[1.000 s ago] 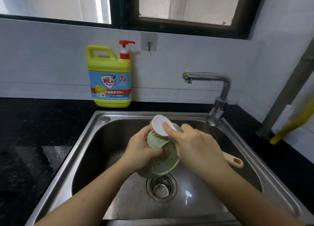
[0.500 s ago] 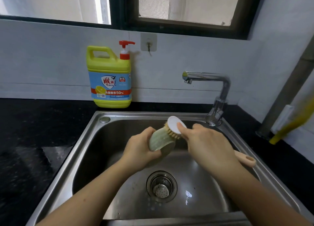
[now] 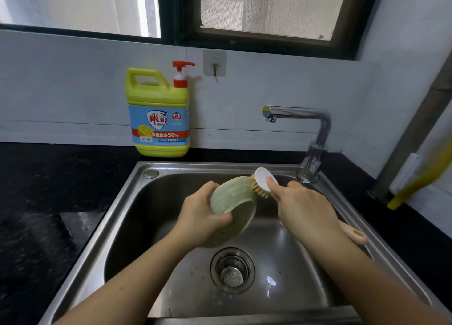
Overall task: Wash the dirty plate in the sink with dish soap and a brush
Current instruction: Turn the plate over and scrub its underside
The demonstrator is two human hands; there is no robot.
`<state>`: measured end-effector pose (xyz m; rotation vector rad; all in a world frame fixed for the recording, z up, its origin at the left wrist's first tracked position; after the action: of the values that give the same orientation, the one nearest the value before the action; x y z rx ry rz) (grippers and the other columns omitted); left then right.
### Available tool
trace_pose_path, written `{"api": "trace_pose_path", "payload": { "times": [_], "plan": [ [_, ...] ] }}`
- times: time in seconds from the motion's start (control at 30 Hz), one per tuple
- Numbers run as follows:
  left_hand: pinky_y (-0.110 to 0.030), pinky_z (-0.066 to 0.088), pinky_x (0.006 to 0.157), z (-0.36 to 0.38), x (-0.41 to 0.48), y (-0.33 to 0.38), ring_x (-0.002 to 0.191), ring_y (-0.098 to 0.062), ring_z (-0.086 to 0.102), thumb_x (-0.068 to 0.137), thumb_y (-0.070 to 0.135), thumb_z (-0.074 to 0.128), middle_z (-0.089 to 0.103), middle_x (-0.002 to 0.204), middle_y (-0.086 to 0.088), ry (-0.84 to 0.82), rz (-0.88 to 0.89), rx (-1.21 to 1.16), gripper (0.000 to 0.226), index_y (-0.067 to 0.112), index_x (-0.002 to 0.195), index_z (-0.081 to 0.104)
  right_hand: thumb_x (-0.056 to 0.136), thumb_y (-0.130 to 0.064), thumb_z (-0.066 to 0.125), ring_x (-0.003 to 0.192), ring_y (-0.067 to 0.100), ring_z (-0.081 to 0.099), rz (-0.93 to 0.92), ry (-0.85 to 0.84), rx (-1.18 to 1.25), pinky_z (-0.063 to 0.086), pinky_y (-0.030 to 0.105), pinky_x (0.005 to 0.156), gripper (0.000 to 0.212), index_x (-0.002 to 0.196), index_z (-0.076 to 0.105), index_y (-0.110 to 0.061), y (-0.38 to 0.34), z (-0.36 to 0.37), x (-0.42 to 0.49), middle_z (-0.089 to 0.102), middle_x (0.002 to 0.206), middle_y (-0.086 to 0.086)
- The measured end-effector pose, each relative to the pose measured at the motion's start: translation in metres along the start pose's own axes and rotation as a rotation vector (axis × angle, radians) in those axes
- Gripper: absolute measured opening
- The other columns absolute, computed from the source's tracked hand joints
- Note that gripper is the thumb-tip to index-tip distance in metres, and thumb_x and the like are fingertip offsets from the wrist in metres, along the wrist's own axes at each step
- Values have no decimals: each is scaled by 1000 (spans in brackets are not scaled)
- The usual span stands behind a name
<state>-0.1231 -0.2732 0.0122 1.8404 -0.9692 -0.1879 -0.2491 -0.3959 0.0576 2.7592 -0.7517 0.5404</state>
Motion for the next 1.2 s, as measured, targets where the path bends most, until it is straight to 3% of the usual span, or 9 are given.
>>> {"api": "trace_pose_path", "payload": {
  "times": [0.13, 0.27, 0.5, 0.57, 0.7, 0.8, 0.93, 1.1, 1.2],
  "plan": [
    [-33, 58, 70, -9, 3, -16, 86, -20, 65, 72, 0, 74, 65, 91, -4, 60, -121, -301, 33, 22, 89, 56, 95, -22, 50, 62, 23, 41, 21, -34, 7, 33, 31, 52, 53, 143, 32, -35, -5, 6, -2, 34, 78, 1],
    [-43, 58, 78, -6, 4, -23, 91, -28, 67, 68, 4, 75, 67, 95, -11, 40, -172, -430, 32, 19, 91, 57, 54, -18, 89, 37, 19, 36, -173, 139, 84, 16, 22, 37, 67, 117, 67, -27, -39, -11, -5, 25, 65, -5],
    [-43, 58, 77, -8, 5, -24, 91, -26, 66, 73, -2, 72, 66, 97, -9, 68, -187, -450, 34, 15, 98, 56, 99, -27, 41, 68, 23, 42, -3, 16, 105, 35, 33, 60, 51, 146, 24, -38, -1, 1, 2, 31, 75, -1],
    [-46, 58, 78, -8, 5, -26, 91, -27, 67, 73, -1, 73, 66, 97, -10, 68, -188, -450, 33, 15, 97, 56, 95, -27, 52, 62, 22, 40, -2, 12, 91, 34, 32, 55, 53, 143, 32, -36, -7, -1, -2, 33, 74, 0],
    [-44, 58, 76, -3, 5, -25, 88, -27, 67, 61, 10, 74, 67, 92, -11, 53, -180, -450, 34, 17, 90, 57, 53, -15, 89, 36, 19, 36, -151, 136, 47, 20, 22, 38, 66, 115, 68, -24, -40, -9, -7, 38, 58, 0],
    [-48, 58, 79, -6, 6, -27, 91, -28, 67, 68, 4, 75, 67, 95, -11, 61, -183, -432, 34, 17, 93, 57, 60, -15, 85, 40, 22, 45, -121, 99, 94, 23, 24, 40, 68, 123, 63, -28, -39, -10, -4, 37, 60, -1],
    [-47, 58, 78, -8, 6, -28, 91, -27, 67, 64, 13, 75, 66, 96, -8, 77, -191, -444, 38, 17, 96, 57, 96, -23, 48, 64, 23, 38, -8, 7, 60, 32, 33, 56, 58, 147, 22, -34, -13, -6, -2, 27, 73, -1],
    [-42, 57, 72, -1, 7, -26, 82, -23, 66, 59, 11, 72, 67, 88, -9, 34, -166, -420, 33, 18, 87, 57, 45, -11, 88, 35, 22, 42, -189, 67, 50, 23, 23, 34, 69, 111, 71, -23, -50, -12, -15, 46, 56, 3],
    [-35, 57, 67, 3, 7, -21, 77, -20, 64, 57, 13, 69, 65, 84, -8, -22, -134, -364, 33, 15, 87, 56, 54, -14, 86, 42, 22, 47, -177, 49, 106, 33, 27, 33, 70, 120, 66, -25, -55, -16, -12, 48, 62, 3]
  ]
}}
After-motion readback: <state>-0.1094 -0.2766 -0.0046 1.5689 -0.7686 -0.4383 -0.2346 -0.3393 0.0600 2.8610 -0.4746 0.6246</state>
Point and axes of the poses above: each hand's wrist, its own x-axis towards the middle knuckle, its own z-axis out of the palm, y = z × x, the point moved 9 cm from there along x, towards the middle knuckle
